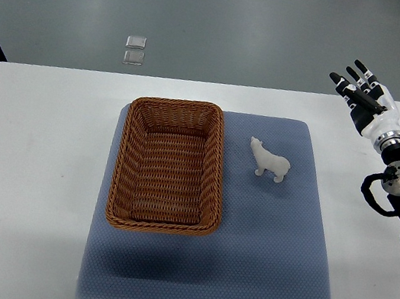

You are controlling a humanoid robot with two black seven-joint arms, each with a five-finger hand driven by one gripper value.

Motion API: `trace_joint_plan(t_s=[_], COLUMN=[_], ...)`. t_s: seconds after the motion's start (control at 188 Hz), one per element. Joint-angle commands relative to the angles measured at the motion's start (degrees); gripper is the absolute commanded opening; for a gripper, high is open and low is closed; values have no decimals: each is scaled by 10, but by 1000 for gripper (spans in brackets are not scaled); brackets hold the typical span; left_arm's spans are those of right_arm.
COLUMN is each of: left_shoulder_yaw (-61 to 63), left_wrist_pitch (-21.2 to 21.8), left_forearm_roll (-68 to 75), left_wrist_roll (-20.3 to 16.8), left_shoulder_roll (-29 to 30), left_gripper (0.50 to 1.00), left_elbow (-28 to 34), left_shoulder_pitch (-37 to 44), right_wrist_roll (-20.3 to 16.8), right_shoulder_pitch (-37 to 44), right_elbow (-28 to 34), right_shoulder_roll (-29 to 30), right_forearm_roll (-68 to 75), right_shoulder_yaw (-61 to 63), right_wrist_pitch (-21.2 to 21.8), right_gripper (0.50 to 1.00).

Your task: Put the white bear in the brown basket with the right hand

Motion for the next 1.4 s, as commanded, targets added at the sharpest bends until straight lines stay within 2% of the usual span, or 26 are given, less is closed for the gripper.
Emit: trace_joint_plan(t_s=[0.0,1.396], left_shoulder_yaw=[0,-1], left_wrist_pitch=[-1,-3], left_forearm_roll=[0,0], left_wrist_roll=[0,0], left_shoulder_roll=[0,0], left_gripper=[1000,1000], left_elbow=[-2,4], left_shoulder_pitch=[0,0], right_wrist_roll=[0,1], right_shoulder_pitch=[0,2], right_elbow=[0,2], right_shoulder_roll=[-1,-19], right_forearm_roll=[0,0], right_shoulder_yaw=[0,0], right_wrist_pitch=[0,17], right_gripper=[926,926])
